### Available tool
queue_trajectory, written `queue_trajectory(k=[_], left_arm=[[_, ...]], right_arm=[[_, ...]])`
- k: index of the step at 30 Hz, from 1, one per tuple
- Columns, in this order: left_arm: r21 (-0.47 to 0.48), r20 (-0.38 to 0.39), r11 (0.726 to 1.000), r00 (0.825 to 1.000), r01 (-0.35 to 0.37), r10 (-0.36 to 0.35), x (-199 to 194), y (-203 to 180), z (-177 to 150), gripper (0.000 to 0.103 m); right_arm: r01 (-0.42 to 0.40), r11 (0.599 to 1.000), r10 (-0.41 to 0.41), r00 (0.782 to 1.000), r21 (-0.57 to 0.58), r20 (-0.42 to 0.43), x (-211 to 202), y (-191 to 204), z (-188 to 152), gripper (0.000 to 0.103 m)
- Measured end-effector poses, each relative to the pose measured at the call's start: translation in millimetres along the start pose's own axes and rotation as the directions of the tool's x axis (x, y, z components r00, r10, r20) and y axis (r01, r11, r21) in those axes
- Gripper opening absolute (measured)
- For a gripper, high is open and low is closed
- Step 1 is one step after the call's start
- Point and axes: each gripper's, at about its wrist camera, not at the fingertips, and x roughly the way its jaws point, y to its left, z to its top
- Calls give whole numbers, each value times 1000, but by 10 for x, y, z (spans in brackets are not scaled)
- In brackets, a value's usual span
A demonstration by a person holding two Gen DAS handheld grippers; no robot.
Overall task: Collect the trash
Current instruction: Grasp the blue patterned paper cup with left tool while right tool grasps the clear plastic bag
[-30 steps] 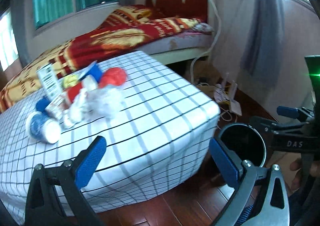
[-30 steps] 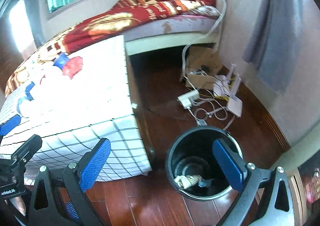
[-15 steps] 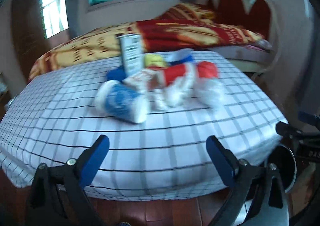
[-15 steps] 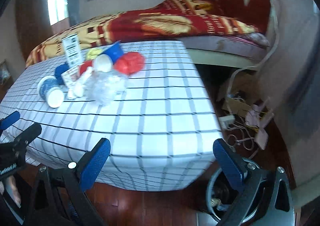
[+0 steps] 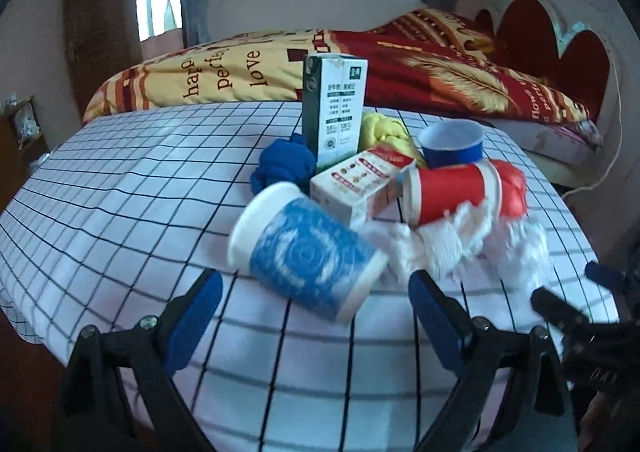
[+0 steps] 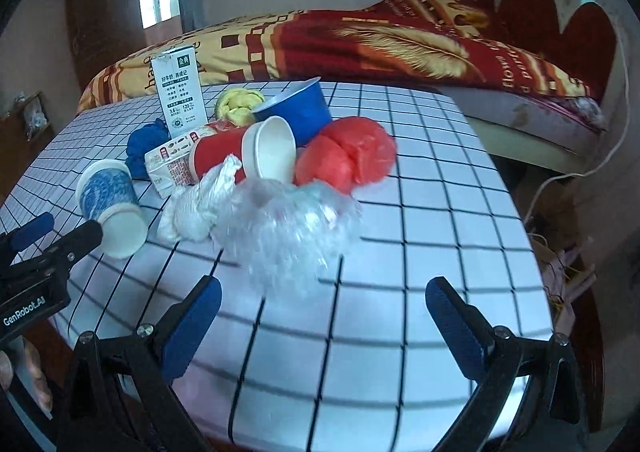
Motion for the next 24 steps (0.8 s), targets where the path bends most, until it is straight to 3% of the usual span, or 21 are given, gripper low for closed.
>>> queue_trajectory(k=[8, 11, 13, 15, 20, 24], left_arm=[[-77, -69, 996, 997, -44, 39, 415, 3, 98, 95], [-65, -82, 997, 996, -29, 24, 445, 43, 73, 83], [-37, -95, 999, 995, -20, 16, 436, 93, 31, 80], [-9, -97, 1000, 995, -25, 24, 381, 184, -40, 75], [-15, -92, 998, 994, -61, 60, 258, 480, -154, 75], [-1, -46, 999, 998, -47, 47, 228, 510, -79, 76]], right_arm=[[-40, 999, 40, 999, 11, -32, 349, 16, 144, 92], [-53, 998, 54, 998, 18, -41, 372, 11, 140, 83], [-60, 998, 61, 997, 23, -44, 366, -4, 125, 74], [-66, 997, 68, 997, 32, -47, 353, -20, 101, 71], [-67, 997, 69, 997, 46, -42, 289, -20, 44, 70], [-53, 997, 56, 998, 62, -42, 305, -21, 48, 70]])
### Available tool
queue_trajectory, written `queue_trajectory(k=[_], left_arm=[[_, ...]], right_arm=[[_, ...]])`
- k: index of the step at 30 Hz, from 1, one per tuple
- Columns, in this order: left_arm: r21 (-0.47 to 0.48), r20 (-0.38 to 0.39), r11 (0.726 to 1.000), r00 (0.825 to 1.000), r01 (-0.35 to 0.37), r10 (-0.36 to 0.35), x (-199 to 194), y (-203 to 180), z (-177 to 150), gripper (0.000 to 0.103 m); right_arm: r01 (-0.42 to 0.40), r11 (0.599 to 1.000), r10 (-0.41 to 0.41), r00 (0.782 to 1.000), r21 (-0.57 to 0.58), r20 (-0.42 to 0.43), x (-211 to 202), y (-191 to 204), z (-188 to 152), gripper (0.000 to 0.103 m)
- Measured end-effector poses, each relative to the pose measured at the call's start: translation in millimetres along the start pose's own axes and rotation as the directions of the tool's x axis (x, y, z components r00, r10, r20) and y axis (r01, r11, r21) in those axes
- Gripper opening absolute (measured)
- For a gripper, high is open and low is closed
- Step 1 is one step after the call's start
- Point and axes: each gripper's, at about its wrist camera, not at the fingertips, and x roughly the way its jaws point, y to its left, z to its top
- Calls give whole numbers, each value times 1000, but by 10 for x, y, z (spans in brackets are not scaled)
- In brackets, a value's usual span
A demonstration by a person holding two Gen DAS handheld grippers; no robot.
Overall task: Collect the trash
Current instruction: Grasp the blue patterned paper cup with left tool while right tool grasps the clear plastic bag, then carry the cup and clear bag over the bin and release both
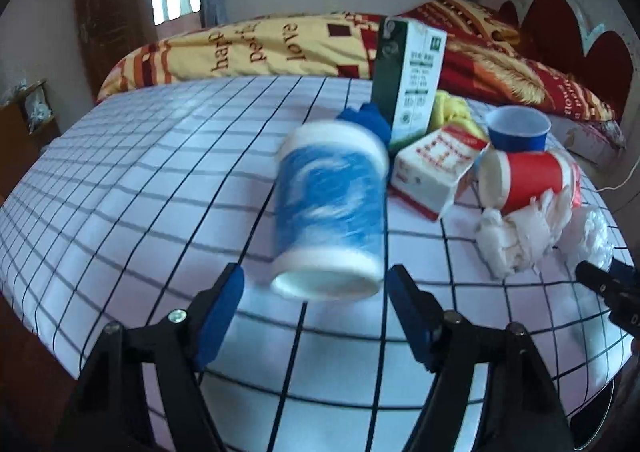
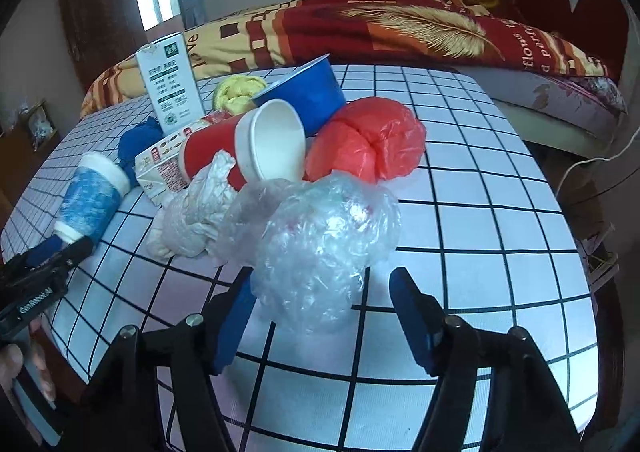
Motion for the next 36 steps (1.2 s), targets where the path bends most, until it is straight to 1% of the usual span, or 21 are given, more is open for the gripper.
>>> queue_trajectory(k=[4, 6, 10, 11, 12, 13, 14, 15, 17, 18, 22, 29, 36], left_arm=[[54, 23, 998, 999, -31, 30, 87, -66, 135, 77], [65, 23, 998, 999, -26, 24, 148, -64, 192, 77], [70, 11, 997, 1000, -13, 12, 219, -11, 205, 76], [71, 4, 997, 1000, -8, 7, 237, -2, 199, 66], [79, -1, 997, 1000, 1, -1, 256, 6, 196, 61], [85, 5, 996, 1000, -2, 2, 237, -1, 189, 60], [92, 4, 996, 1000, -2, 1, 230, -5, 190, 58], [100, 8, 995, 1000, -4, 3, 205, -10, 189, 57], [102, 18, 995, 1000, 9, -11, 152, -21, 171, 56], [103, 24, 994, 1000, 17, -20, 99, -30, 157, 56], [128, 60, 991, 997, 35, -43, -103, -91, 112, 56], [185, 99, 978, 988, 95, -115, -471, -339, 16, 56], [238, 115, 960, 978, 144, -175, -689, -639, -47, 56]], right_arm=[[6, 1000, -6, 1000, 2, -8, 46, -2, 37, 70], [4, 1000, -4, 1000, 1, -12, 78, 6, 57, 70], [5, 1000, -5, 1000, -3, -20, 123, 25, 85, 70], [2, 1000, -2, 1000, -5, -19, 120, 32, 83, 70], [1, 1000, -1, 1000, -9, -18, 114, 45, 76, 61], [4, 1000, -5, 1000, -16, -20, 107, 58, 71, 46], [8, 1000, -9, 1000, -22, -20, 92, 69, 64, 42], [6, 1000, -6, 1000, -23, -18, 72, 78, 56, 40], [11, 999, -11, 1000, -35, -11, 21, 108, 32, 34], [16, 999, -16, 1000, -42, -7, -4, 125, 21, 24], [39, 997, -37, 999, -72, 25, -161, 192, -19, 23], [82, 991, -73, 994, -110, 85, -454, 255, -93, 22], [116, 989, -106, 988, -88, 110, -737, 108, -204, 22]])
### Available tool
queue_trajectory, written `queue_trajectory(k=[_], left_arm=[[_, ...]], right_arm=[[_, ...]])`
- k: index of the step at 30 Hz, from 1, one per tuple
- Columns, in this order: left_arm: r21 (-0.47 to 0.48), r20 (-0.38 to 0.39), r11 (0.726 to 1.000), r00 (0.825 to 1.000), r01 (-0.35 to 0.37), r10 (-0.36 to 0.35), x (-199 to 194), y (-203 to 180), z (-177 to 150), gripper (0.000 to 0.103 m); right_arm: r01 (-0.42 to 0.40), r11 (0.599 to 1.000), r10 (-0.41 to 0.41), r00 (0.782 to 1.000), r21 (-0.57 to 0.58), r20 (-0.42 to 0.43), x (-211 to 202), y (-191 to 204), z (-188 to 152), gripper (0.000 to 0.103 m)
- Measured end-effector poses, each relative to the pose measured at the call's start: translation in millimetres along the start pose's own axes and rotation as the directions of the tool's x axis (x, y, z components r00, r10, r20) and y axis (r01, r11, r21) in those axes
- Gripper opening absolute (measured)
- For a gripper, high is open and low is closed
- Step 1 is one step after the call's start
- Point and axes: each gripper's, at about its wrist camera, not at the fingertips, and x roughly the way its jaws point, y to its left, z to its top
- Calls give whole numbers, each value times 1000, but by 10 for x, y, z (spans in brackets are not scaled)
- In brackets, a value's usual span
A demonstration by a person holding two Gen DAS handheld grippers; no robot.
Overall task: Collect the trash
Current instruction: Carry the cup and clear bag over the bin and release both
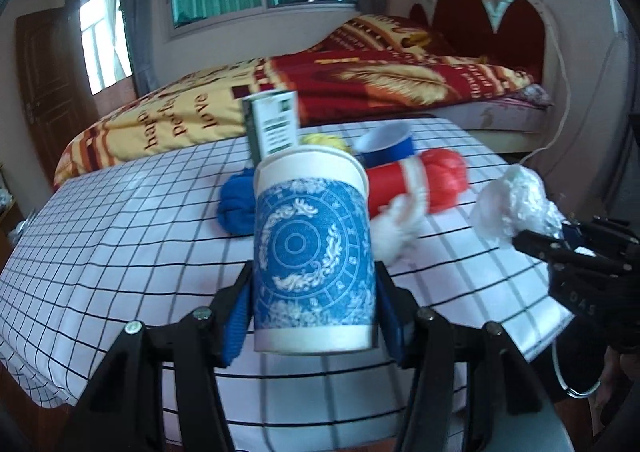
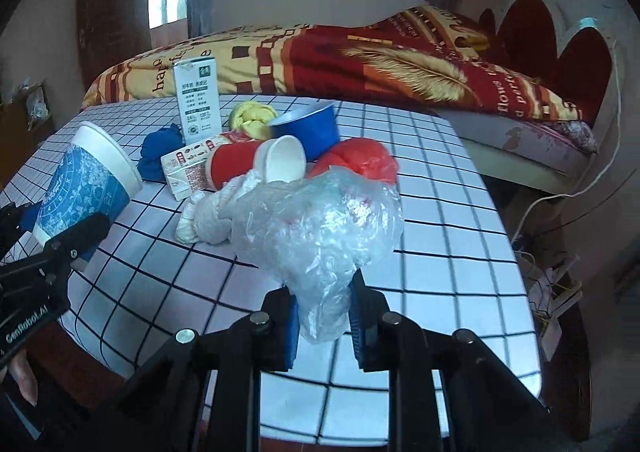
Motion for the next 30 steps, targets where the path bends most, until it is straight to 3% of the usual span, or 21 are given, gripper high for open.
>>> queue_trajectory(k=[13, 30], left_arm=[[122, 46, 987, 992, 108, -115, -269, -807, 124, 56], [251, 30, 935, 963, 252, -267, -447, -1768, 81, 56]], right_arm=[[72, 991, -75, 997, 113, 21, -502, -650, -279, 22], [186, 950, -187, 982, 250, -20, -942, -1509, -818, 22]])
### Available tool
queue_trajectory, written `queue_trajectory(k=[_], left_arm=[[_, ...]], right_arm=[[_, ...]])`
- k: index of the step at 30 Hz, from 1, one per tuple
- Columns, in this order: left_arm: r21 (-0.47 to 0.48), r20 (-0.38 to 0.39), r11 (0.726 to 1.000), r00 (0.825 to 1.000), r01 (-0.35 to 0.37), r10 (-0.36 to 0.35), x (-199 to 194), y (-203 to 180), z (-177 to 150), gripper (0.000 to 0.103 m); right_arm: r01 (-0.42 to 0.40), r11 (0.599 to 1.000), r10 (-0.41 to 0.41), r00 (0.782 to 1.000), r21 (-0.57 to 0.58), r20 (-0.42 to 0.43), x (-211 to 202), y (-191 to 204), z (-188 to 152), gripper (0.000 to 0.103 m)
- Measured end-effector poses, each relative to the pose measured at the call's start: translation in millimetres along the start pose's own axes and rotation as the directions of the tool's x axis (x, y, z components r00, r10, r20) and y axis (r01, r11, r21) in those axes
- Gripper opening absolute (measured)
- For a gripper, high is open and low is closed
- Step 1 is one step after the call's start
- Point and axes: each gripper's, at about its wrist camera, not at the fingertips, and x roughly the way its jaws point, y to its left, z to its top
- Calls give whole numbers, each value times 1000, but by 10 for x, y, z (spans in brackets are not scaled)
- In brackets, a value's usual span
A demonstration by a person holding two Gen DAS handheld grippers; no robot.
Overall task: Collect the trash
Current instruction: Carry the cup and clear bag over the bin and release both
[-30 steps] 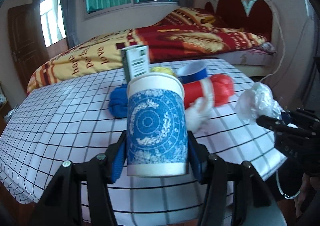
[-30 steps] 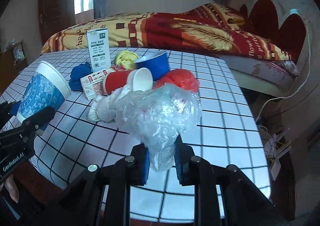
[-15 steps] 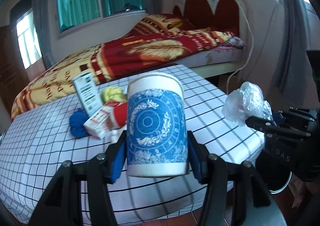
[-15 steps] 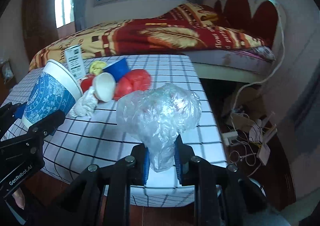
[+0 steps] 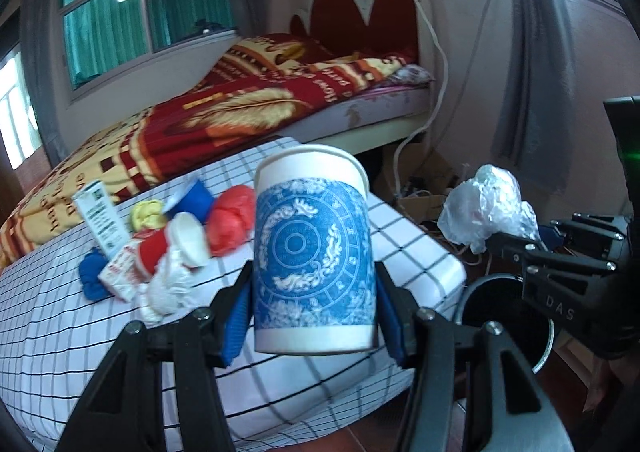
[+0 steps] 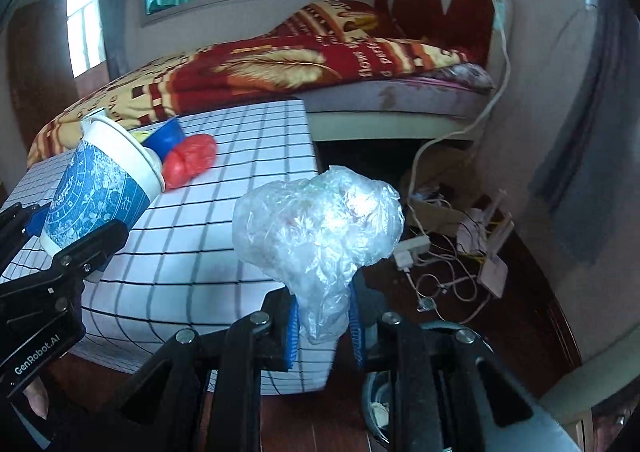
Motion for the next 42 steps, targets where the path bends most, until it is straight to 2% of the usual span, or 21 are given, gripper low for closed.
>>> queue_trajectory(k=[8, 13, 16, 20, 26, 27, 28, 38, 41, 42], left_arm=[[58, -51, 991, 991, 124, -121, 169, -570, -51, 56], [114, -90, 970, 974, 217, -207, 248, -1054, -107, 56], [131, -132, 952, 956, 278, -261, 329, -1323, -163, 56], [152, -194, 934, 936, 324, -293, 458, -1550, -262, 56], [131, -282, 907, 892, 401, -353, 659, -1778, -419, 56], [118, -302, 898, 877, 424, -374, 708, -1819, -455, 56], [111, -312, 894, 870, 433, -383, 759, -1813, -451, 56], [107, -432, 877, 816, 469, -384, 1154, -2183, -772, 58], [96, -453, 874, 803, 476, -387, 1277, -2212, -800, 62], [95, -459, 871, 797, 482, -391, 1316, -2240, -818, 68]], right_arm=[[61, 989, -52, 996, 132, -70, -4, -763, -363, 22], [113, 975, -91, 989, 190, -120, -34, -1213, -655, 22], [130, 970, -101, 984, 207, -146, -32, -1406, -799, 22], [147, 965, -107, 977, 219, -183, 49, -1617, -976, 22], [149, 963, -95, 968, 226, -234, 195, -1814, -1259, 22], [148, 963, -92, 966, 224, -241, 217, -1829, -1302, 22], [145, 964, -87, 964, 222, -251, 247, -1853, -1354, 22], [95, 975, -19, 936, 201, -353, 702, -2019, -1750, 23], [74, 980, 1, 928, 186, -374, 844, -2017, -1797, 23], [70, 982, 2, 925, 177, -381, 894, -2015, -1811, 23]])
